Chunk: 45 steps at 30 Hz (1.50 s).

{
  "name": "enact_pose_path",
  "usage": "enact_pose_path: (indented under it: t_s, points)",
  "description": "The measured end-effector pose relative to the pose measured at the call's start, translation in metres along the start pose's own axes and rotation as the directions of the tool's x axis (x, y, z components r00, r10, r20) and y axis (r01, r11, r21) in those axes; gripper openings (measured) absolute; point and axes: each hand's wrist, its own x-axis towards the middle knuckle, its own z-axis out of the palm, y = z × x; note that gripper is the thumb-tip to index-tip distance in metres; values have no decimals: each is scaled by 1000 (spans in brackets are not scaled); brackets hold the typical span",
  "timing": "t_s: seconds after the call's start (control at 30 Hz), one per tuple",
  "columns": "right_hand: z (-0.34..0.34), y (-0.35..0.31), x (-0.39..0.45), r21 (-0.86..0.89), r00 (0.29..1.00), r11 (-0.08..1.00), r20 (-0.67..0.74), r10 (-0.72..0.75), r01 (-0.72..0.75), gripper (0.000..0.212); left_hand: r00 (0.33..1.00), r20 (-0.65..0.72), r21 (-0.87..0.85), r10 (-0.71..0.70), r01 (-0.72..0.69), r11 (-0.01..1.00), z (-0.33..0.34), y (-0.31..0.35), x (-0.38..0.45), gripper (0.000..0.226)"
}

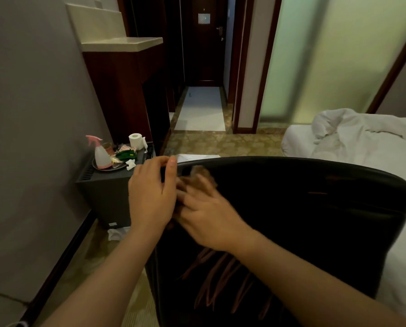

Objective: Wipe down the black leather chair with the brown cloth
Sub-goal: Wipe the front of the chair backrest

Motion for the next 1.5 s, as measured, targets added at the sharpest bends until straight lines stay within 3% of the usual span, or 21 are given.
enact_pose_path:
  t_s: [0.17, 0.27, 0.33, 0.4, 0.5, 0.6, 0.67, 0.73, 0.87, 0.97, 1.1, 1.2, 1.23, 1.27, 1.37, 1.43, 1.47, 1.5]
  points:
    - [-13, 30, -42, -146, 993, 985, 75, -86, 96, 44, 997, 40, 74, 60, -63, 995, -3, -9, -2, 57]
    - [-36, 55, -97, -264, 990, 956, -84, 111, -129, 43, 999, -15, 78, 35, -33, 996, 2, -6, -6, 53]
    - [-42, 59, -110, -224, 924, 907, -227, 307, -357, 36, 999, -32, 84, 22, -19, 996, 7, -2, -8, 53]
    - [-30, 46, -93, -113, 850, 868, -296, 435, -483, 31, 999, -33, 105, 13, -10, 994, 10, 1, -8, 56]
    - [2, -1, -40, -52, 889, 923, -296, 349, -380, 9, 999, -40, 152, 1, 5, 988, 14, 3, -8, 59]
    - [16, -28, -3, 27, 938, 981, -286, 194, -195, 15, 999, -6, 226, 32, -29, 974, 11, 0, -6, 57]
    - [5, -13, -10, 0, 956, 987, -248, 155, -160, 8, 998, 32, 286, 63, -69, 956, 8, -4, -3, 55]
    - [-15, 15, -41, -37, 954, 974, -212, 210, -223, 10, 995, 55, 333, 87, -100, 937, 7, -4, -2, 53]
    - [-66, 68, -129, -122, 832, 841, -278, 481, -527, 20, 997, 56, 372, 47, -64, 926, 14, 3, -2, 46]
    - [-62, 62, -128, -31, 768, 794, -282, 576, -607, 18, 998, 57, 421, 6, -30, 906, 24, 20, 0, 45]
    - [-31, 36, -79, -29, 835, 861, -263, 484, -508, 25, 941, 298, 337, 157, -258, 905, 74, 82, -3, 57]
    - [-43, 58, -100, -171, 920, 926, -266, 286, -337, 20, 912, 376, 213, 161, -254, 944, 95, 110, -5, 54]
    - [-53, 70, -123, -204, 919, 915, -265, 291, -349, 20, 914, 365, 207, 174, -262, 943, 96, 109, -6, 49]
    - [-65, 84, -150, -198, 881, 879, -295, 369, -435, 21, 915, 354, 202, 196, -279, 939, 96, 104, -6, 45]
    - [-94, 106, -212, -91, 643, 680, -435, 630, -727, 20, 924, 322, 181, 205, -273, 945, 98, 105, -8, 50]
    - [-88, 103, -211, -33, 500, 556, -481, 720, -831, 24, 945, 287, 179, 155, -212, 961, 104, 114, -10, 59]
    - [-83, 97, -198, 9, 463, 535, -489, 739, -845, 26, 952, 277, 186, 131, -187, 965, 107, 117, -11, 60]
    - [-77, 89, -179, 44, 476, 561, -479, 738, -826, 27, 957, 267, 199, 114, -170, 965, 108, 119, -12, 60]
